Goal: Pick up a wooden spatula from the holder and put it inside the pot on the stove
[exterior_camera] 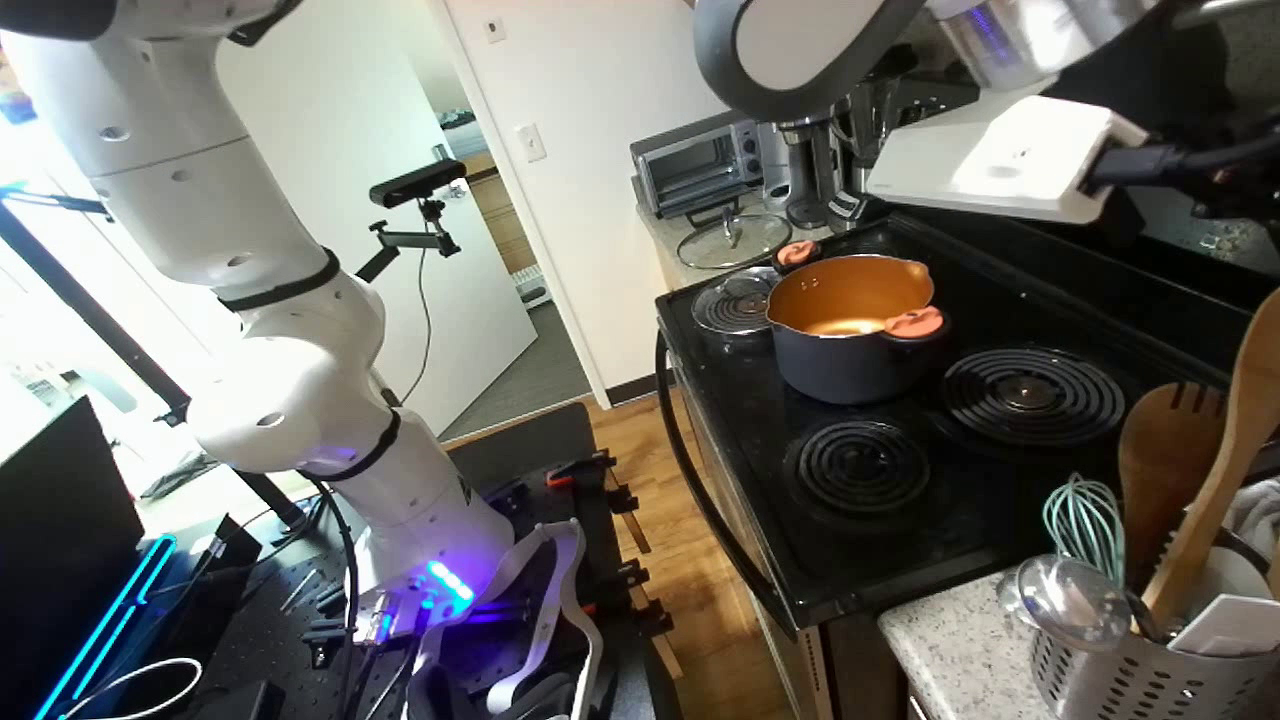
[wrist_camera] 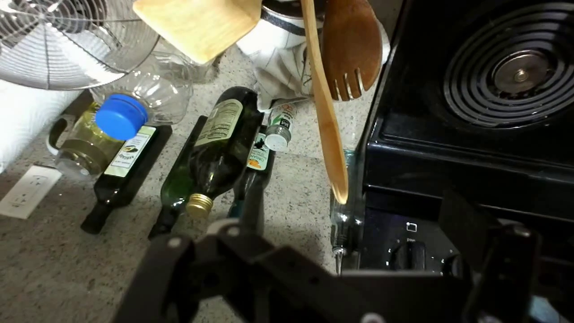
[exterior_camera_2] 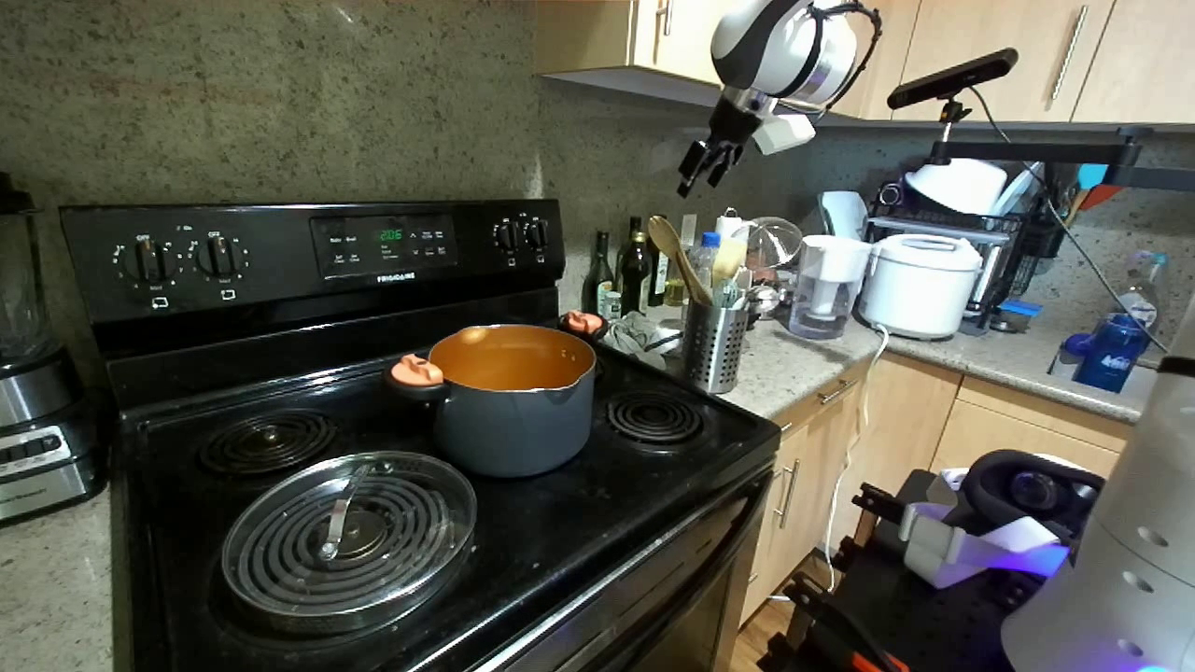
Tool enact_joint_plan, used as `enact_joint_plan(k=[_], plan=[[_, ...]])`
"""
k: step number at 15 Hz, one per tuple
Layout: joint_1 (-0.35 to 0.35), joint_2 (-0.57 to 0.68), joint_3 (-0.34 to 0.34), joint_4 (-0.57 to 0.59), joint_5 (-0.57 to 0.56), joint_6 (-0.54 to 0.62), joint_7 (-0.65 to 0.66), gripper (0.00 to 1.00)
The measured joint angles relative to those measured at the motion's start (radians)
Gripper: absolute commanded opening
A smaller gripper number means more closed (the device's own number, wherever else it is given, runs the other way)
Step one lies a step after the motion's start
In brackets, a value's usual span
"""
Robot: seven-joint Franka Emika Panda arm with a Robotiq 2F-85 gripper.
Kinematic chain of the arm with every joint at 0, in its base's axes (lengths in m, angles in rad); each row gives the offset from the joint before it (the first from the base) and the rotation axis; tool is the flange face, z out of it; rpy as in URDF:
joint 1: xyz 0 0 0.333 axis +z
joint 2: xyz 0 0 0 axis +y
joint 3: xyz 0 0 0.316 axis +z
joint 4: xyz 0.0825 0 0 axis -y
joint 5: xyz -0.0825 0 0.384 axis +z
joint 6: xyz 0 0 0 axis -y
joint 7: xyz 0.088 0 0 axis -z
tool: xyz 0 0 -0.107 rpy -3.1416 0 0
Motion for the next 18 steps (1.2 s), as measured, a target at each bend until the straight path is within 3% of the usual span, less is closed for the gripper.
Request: enact_joint_plan(k=[7,12,18], plan=[[0.003,0.006,0.000,0.007,-0.006,-0.006,0.000,1.00],[-0.057,0.013,0.098,0.006,-0.069,-0.007,0.019,1.00],[-0.082,0.072,0.147,0.038,-0.129,-0.004,0.083,1.00]])
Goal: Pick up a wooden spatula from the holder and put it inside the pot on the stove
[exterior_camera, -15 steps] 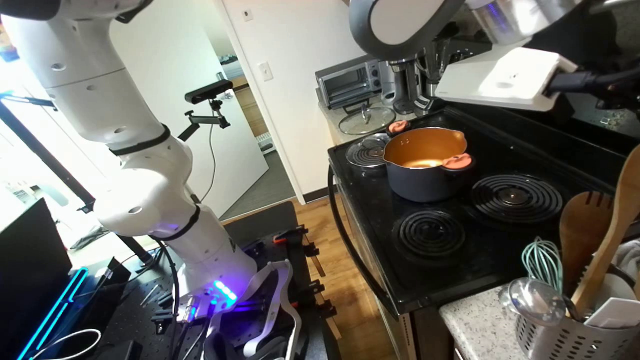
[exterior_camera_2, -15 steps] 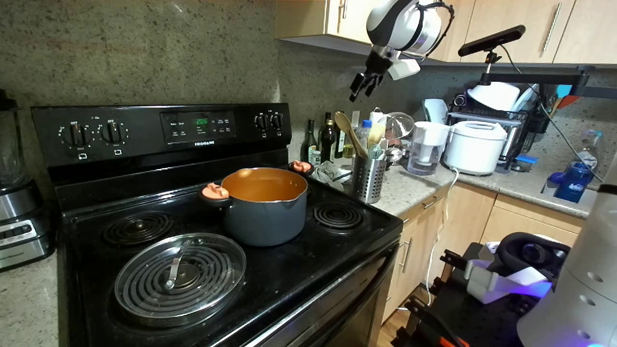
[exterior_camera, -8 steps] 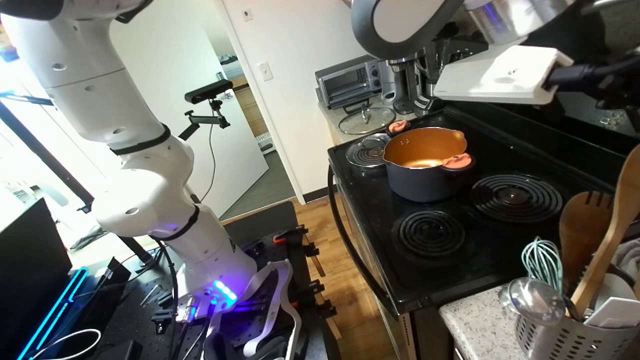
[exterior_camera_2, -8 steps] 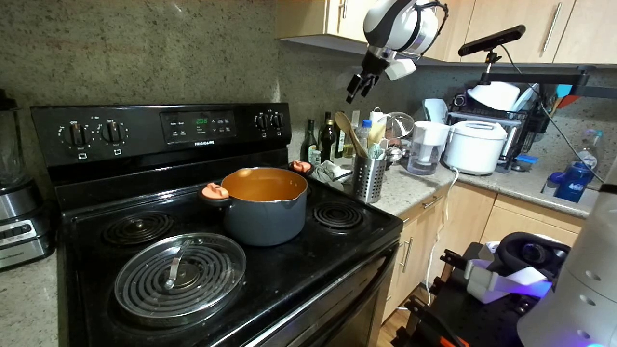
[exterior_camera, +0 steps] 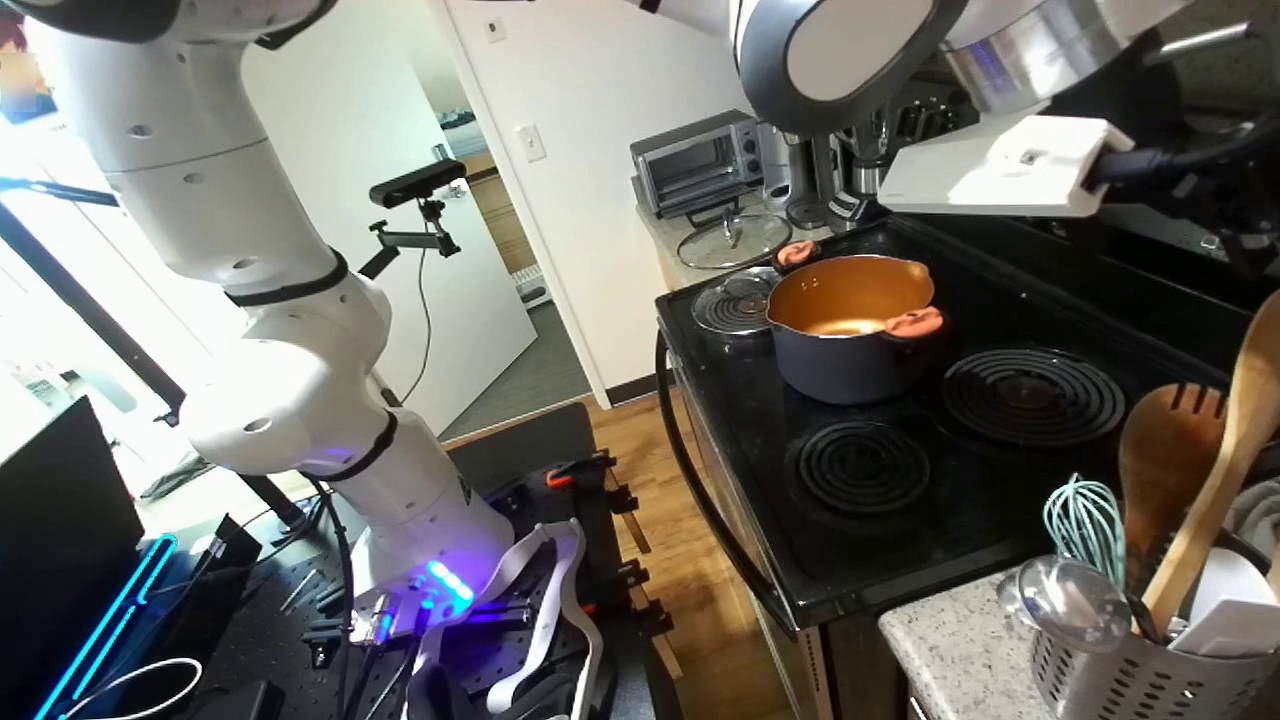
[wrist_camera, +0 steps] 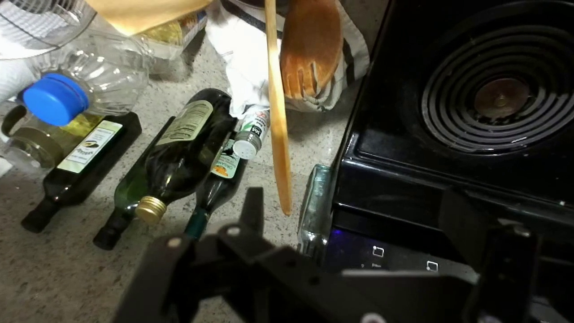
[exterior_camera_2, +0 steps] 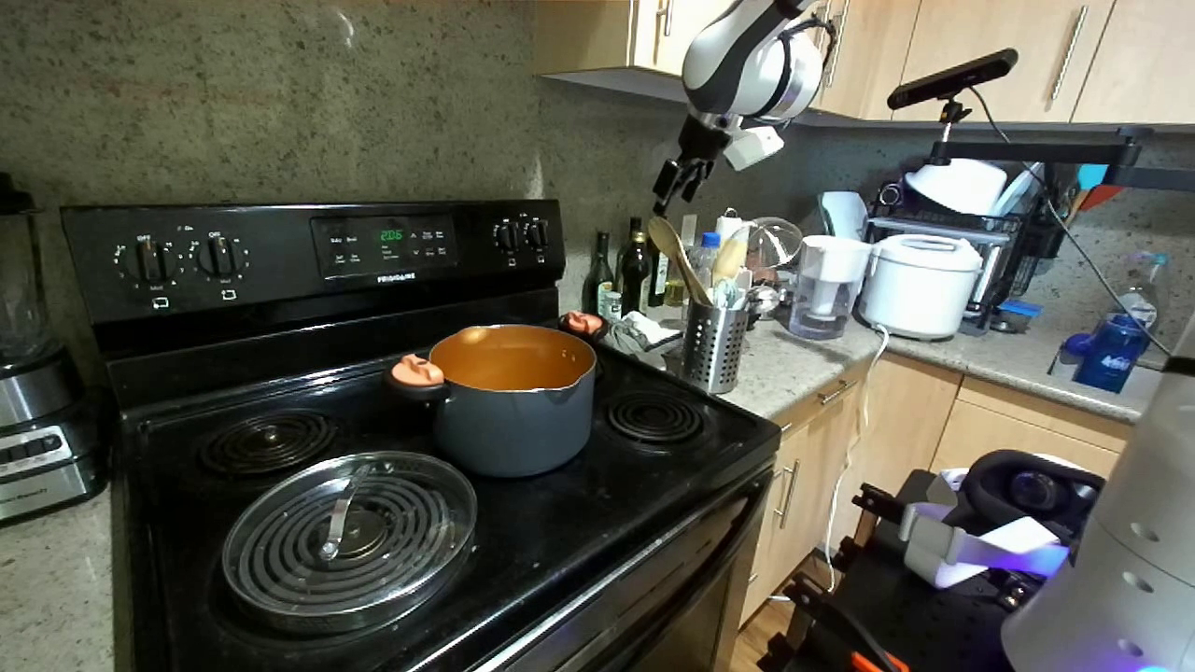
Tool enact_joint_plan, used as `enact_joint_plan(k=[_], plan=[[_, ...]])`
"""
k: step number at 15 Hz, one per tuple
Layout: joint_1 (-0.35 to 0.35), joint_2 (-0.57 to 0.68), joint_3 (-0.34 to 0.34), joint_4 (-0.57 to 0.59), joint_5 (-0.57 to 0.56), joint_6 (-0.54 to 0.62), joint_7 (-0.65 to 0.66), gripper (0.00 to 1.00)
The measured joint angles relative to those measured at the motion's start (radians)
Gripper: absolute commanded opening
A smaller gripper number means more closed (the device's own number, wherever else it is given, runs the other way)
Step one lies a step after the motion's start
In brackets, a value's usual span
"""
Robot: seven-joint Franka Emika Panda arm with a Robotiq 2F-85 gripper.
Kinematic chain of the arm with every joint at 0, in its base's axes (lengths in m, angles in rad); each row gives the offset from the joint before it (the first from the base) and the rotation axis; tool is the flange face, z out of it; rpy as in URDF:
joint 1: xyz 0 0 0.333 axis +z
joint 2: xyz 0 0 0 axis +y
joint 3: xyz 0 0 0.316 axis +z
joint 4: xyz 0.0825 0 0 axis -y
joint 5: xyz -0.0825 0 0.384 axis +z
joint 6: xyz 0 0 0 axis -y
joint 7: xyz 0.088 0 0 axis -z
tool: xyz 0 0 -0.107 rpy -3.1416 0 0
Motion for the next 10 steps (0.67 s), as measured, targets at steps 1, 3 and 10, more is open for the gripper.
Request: enact_joint_plan(k=[1,3,10], plan=[[-0.006,0.011,0.005,0.009,-0.001,0.002,0.001,1.00],[-0.016,0.035,0.008,0.032,-0.001,0.004,0.002,1.00],[-0.060,0.116,0.010,0.115,-0.013,0.004,0.030,1.00]])
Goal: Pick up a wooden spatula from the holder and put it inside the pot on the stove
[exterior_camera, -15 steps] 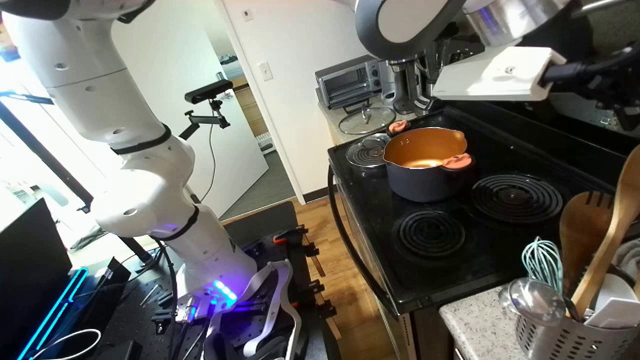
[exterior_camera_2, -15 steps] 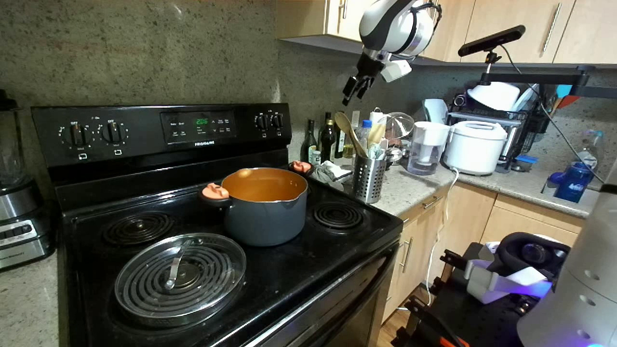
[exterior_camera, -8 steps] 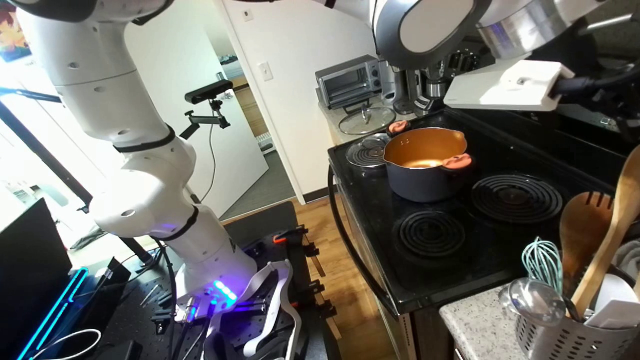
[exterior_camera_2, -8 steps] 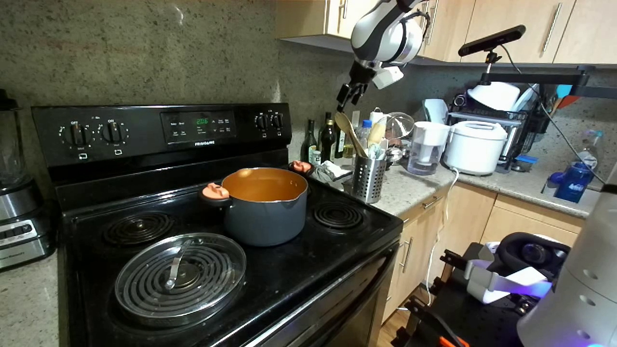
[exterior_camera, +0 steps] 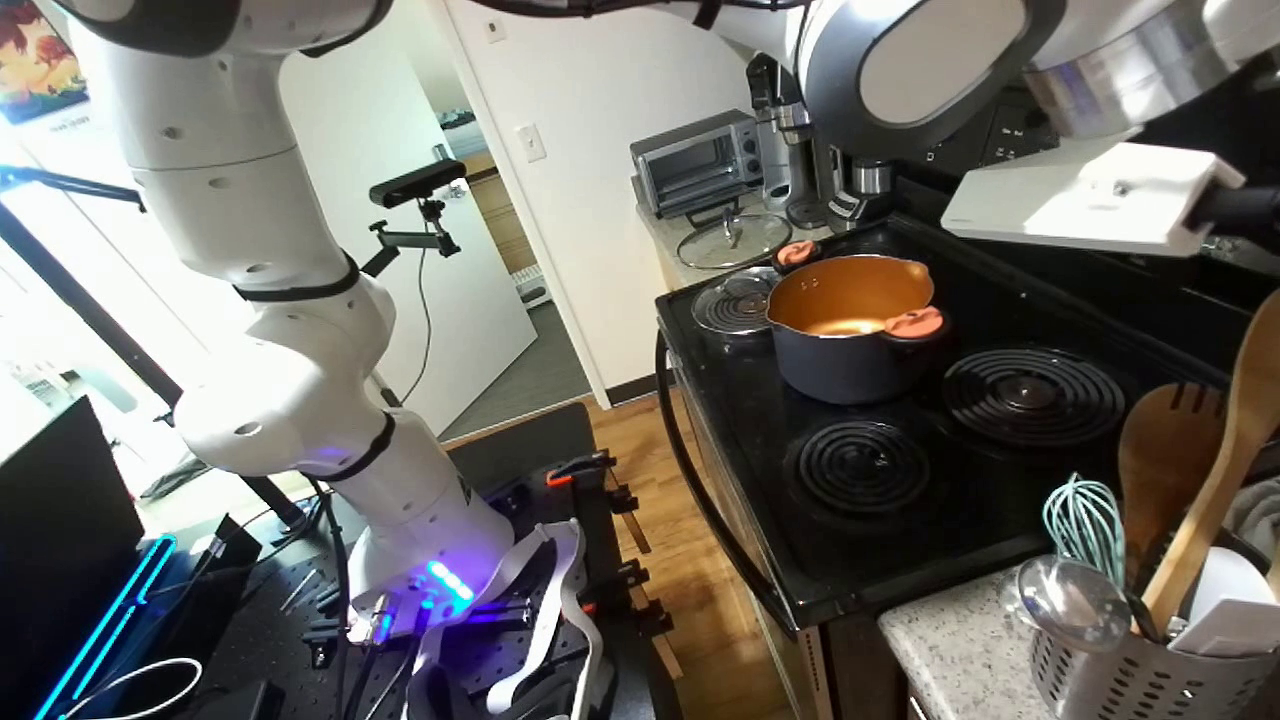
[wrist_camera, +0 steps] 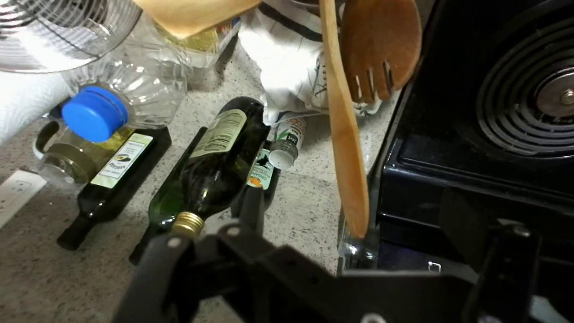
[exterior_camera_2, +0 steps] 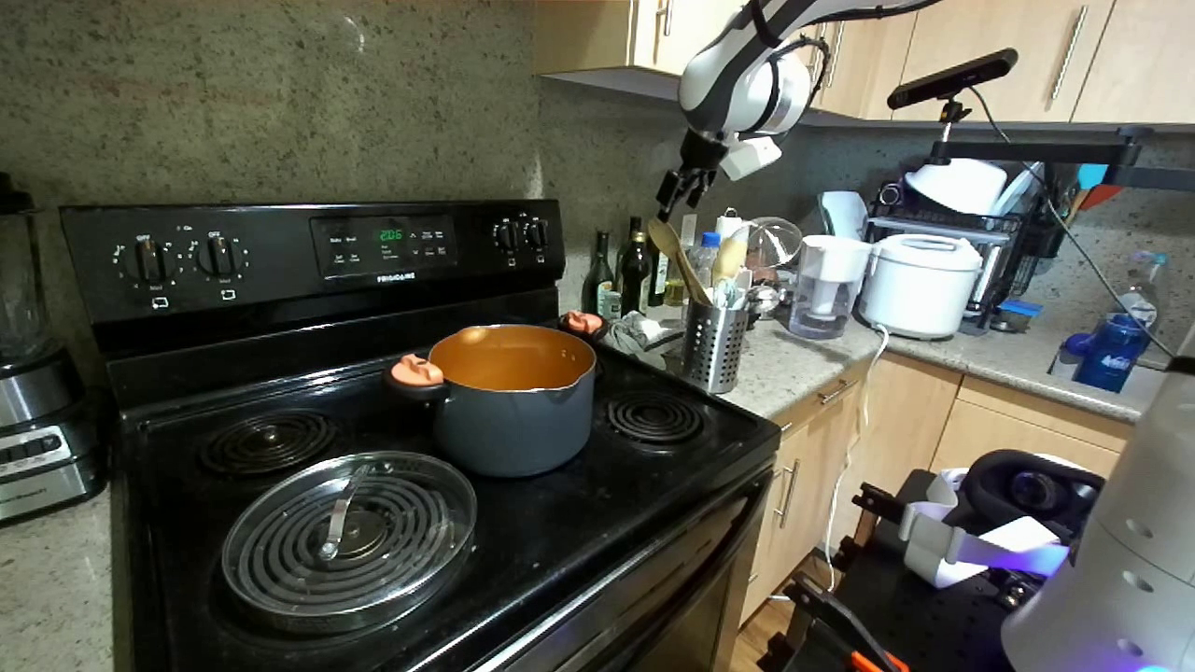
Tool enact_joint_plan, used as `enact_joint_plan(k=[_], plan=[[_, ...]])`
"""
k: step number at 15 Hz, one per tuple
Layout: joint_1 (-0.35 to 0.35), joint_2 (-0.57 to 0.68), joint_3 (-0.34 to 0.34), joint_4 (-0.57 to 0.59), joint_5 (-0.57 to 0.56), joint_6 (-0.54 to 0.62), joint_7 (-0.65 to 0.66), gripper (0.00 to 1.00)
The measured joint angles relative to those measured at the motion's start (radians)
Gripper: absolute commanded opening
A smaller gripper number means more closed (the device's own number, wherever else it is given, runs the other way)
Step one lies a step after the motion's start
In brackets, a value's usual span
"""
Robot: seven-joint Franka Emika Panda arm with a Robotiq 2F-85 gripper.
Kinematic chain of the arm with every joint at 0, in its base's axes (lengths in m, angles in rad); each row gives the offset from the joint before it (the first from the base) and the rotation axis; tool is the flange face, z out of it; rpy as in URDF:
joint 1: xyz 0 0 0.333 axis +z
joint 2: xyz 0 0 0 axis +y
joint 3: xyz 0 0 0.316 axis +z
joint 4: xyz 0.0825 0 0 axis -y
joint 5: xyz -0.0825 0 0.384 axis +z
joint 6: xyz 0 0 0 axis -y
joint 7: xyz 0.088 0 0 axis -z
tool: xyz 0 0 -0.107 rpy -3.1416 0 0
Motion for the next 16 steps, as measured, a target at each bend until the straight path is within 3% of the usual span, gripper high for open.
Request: enact_joint_plan(k=[16], plan=[[-0.026,0.085,0.033,0.072,-0.087,0.000,0.012,1.00]])
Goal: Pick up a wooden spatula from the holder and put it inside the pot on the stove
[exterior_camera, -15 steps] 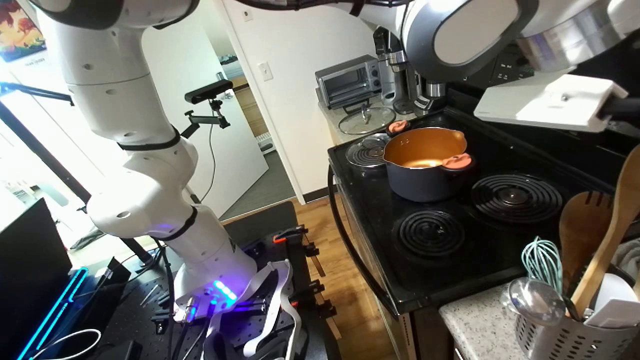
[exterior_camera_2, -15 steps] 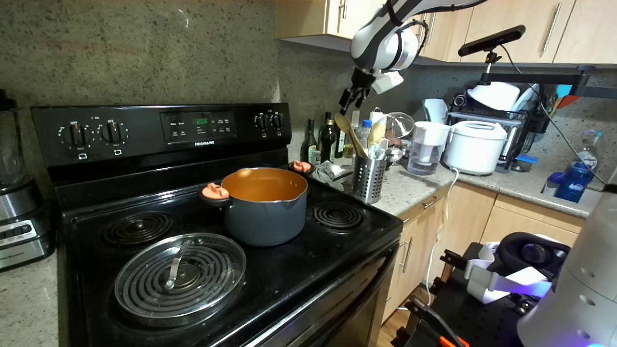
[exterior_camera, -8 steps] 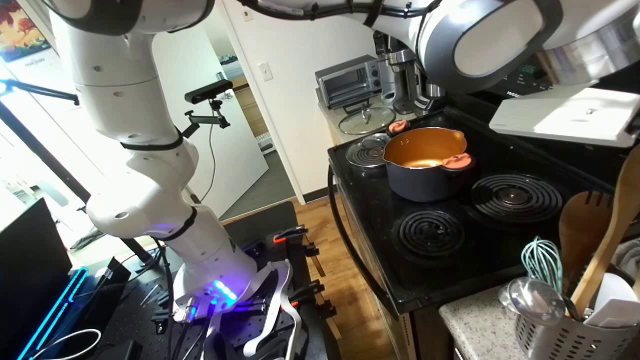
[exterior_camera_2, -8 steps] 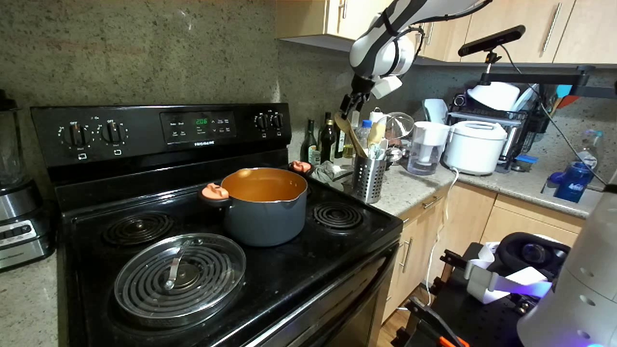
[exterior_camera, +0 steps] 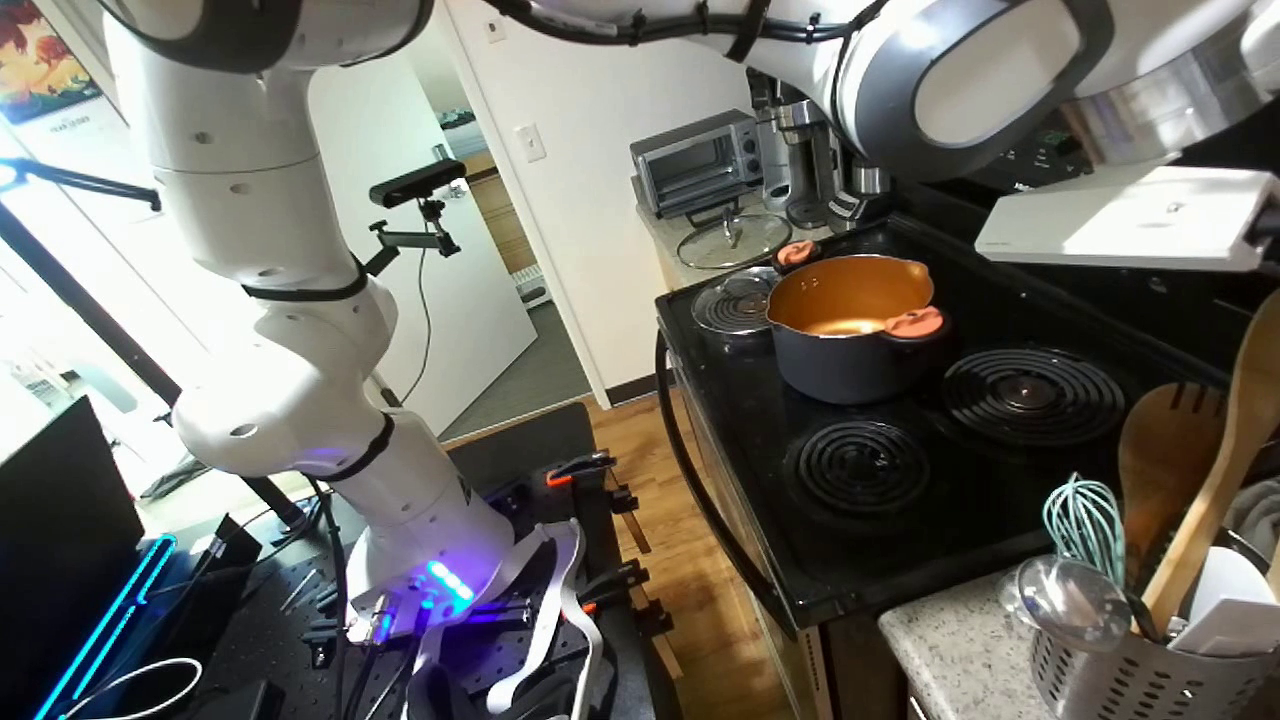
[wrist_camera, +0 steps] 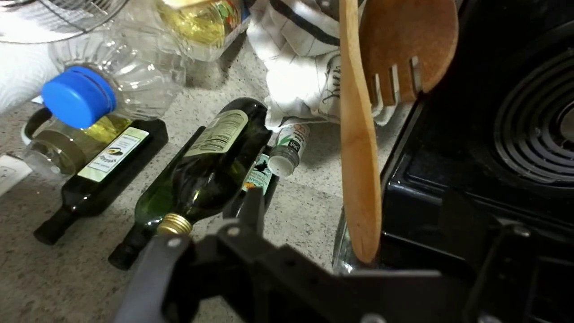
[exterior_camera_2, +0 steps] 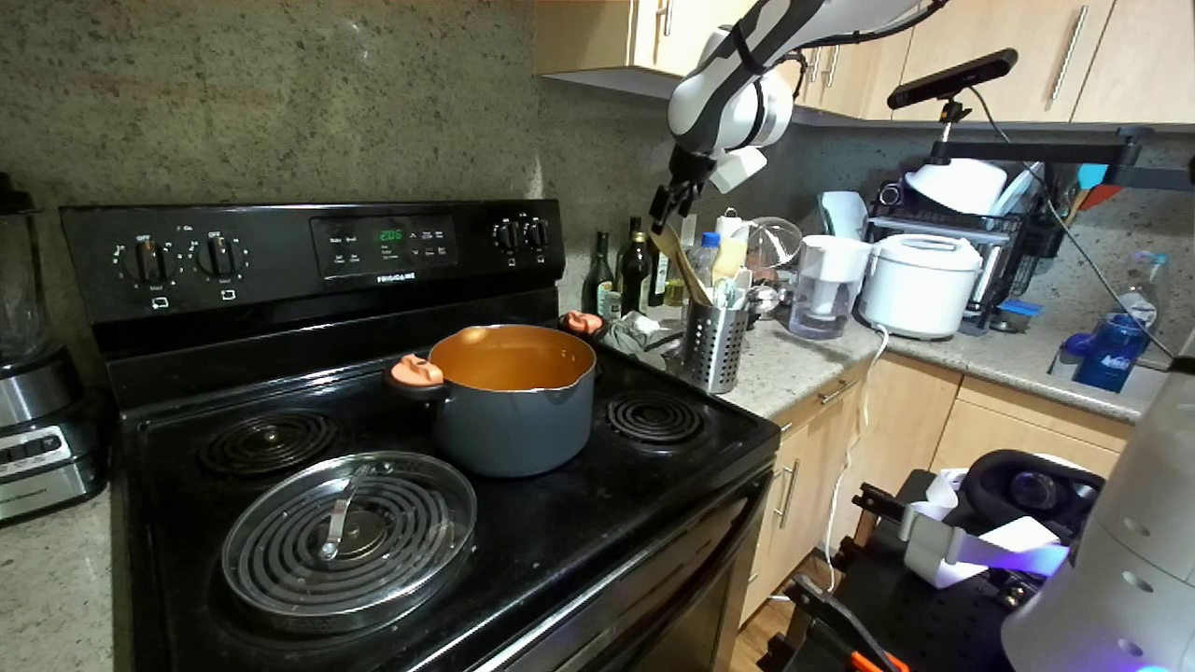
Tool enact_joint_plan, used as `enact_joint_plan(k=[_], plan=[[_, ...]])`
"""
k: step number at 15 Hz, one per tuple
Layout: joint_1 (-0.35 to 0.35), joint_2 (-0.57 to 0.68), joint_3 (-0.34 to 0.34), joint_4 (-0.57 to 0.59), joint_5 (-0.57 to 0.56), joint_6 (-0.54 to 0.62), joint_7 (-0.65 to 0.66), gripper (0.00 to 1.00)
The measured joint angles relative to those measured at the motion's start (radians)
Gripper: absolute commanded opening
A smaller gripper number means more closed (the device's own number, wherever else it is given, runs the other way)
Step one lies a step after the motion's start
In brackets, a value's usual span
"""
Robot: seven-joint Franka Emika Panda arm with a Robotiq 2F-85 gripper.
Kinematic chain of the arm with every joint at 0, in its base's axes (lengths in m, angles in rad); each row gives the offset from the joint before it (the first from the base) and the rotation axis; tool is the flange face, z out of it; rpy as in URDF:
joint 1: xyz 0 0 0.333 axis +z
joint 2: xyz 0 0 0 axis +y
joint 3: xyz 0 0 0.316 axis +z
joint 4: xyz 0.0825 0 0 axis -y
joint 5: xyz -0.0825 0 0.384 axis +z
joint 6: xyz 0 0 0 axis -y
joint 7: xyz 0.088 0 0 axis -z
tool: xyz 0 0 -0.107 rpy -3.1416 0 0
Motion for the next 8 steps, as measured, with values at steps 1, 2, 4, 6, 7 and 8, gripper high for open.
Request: enact_joint_plan(k=[1,2,4,6,7,8], plan=[[-0.002,0.002,0.004,0.001,0.000,0.000,0.000,1.00],[-0.004,0.004,0.007,0.002,0.000,0.000,0.000,1.00],[-0.009,0.011,0.014,0.007,0.000,0.000,0.000,1.00],[-0.013,0.021,0.017,0.015,0.000,0.000,0.000,0.90],[-0.015,0.025,0.019,0.018,0.000,0.000,0.000,0.72],[-0.016,0.028,0.020,0.021,0.000,0.000,0.000,0.66]])
